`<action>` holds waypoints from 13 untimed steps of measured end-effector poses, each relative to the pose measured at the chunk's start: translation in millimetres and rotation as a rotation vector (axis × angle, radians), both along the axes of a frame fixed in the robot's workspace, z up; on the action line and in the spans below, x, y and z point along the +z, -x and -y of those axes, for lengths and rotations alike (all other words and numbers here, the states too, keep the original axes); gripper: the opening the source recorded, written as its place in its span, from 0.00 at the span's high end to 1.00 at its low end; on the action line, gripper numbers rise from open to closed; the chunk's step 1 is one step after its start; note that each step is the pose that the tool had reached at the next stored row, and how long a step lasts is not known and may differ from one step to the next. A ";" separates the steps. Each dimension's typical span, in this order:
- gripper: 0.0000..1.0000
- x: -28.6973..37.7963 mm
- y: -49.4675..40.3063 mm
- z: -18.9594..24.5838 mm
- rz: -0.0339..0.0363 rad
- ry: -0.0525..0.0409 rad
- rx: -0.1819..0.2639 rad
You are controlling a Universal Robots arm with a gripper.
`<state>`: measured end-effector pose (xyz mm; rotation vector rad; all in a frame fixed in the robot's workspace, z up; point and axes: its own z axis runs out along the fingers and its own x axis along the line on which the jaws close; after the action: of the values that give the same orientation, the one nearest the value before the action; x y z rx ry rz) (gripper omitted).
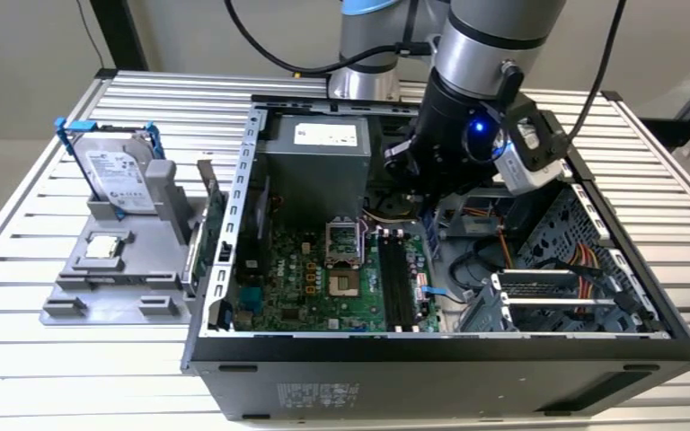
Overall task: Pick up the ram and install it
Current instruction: 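Insert the ram into the slot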
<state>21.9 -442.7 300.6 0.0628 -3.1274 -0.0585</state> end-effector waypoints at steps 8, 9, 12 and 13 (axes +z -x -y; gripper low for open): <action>1.00 -0.9 0.1 0.0 0.0000 -0.0001 0.000; 1.00 -1.0 0.0 0.0 0.0000 -0.0001 0.000; 1.00 -1.7 0.0 0.0 0.0000 0.0000 0.000; 1.00 -1.7 0.0 0.0 0.0000 0.0000 -0.002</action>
<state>21.9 -442.7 298.9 0.0590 -3.1275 -0.0586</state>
